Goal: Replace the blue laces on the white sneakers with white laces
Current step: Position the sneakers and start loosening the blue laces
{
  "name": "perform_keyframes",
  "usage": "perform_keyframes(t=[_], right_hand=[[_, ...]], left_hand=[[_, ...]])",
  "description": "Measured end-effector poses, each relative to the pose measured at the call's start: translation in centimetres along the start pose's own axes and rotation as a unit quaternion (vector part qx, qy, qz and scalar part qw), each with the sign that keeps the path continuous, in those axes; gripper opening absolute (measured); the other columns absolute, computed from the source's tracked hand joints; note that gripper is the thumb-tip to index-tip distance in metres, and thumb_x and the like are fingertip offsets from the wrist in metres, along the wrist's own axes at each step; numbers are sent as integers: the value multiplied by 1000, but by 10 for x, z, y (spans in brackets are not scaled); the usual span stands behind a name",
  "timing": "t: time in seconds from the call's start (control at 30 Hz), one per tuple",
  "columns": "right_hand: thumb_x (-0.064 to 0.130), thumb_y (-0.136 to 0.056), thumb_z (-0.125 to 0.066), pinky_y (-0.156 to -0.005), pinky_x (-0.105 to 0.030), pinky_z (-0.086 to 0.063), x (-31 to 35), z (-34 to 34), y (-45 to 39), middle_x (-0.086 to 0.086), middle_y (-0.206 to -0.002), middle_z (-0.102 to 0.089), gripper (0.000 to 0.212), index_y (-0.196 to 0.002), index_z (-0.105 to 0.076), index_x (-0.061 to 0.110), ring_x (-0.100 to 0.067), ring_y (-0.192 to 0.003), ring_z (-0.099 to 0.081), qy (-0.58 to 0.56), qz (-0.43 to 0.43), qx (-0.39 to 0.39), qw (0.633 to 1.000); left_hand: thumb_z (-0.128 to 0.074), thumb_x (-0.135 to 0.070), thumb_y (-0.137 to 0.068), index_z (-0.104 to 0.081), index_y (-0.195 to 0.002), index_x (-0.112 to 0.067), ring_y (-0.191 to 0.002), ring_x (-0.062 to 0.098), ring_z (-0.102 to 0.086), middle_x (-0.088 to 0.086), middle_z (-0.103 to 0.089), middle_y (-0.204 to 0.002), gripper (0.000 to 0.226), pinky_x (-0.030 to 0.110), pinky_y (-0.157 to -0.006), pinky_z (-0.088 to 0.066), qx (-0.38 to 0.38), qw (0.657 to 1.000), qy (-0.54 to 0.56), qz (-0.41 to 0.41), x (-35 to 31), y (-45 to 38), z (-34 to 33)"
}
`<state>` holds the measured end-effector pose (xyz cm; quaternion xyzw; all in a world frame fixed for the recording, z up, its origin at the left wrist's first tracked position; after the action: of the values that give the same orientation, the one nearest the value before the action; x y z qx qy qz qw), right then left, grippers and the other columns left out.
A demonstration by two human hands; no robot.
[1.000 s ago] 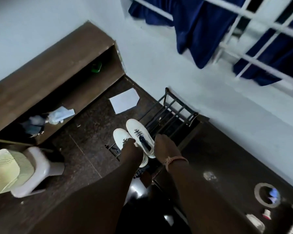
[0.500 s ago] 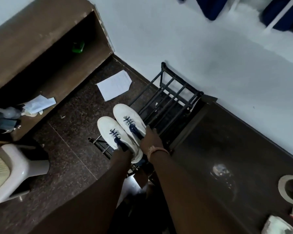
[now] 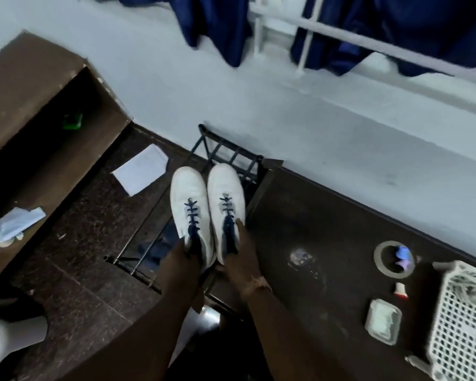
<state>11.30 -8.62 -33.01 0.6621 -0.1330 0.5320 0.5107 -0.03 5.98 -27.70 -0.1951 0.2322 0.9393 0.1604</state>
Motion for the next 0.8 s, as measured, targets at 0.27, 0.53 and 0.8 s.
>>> perform_keyframes(t=[0.27,0.53,0.8], right_hand=[[33,-78,-46,-107,-42,-46,-82,173,46,-5,-134,-55,65,-142,-47,31,-21,-126,-55,35,-32,-238,970],[38,-99,-53,-73,-16,-47,-85,234,82,6,-103,-63,30,-128,-51,27,-21,-90,-63,89,-75,-343,932],[21,-81,-64,-38,-13,-35,-103,259,54,-1,-77,-59,33,-108,-50,10,-8,-56,-52,201,-132,-226,944]], left_hand=[[-57,-42,-94,-68,-113,-22,-96,32,-68,7,-74,-99,30,36,-77,-52,135,962,-44,-233,-111,66,-120],[-49,-60,-88,-65,-83,-15,-80,39,-67,9,-70,-79,48,39,-66,-52,72,942,-110,-308,-142,100,-172],[-40,-47,-91,-57,-110,-16,-100,40,-57,10,-51,-114,40,36,-79,-41,133,942,-103,-291,-144,85,-209]])
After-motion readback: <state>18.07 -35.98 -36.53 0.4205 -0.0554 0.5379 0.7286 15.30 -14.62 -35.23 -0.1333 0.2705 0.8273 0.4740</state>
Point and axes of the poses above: each hand's wrist, its own y-axis away from the middle knuckle, its own z-axis out of the back of the hand, x = y × z, the point moved 10 cm from there along -y, towards the middle knuckle
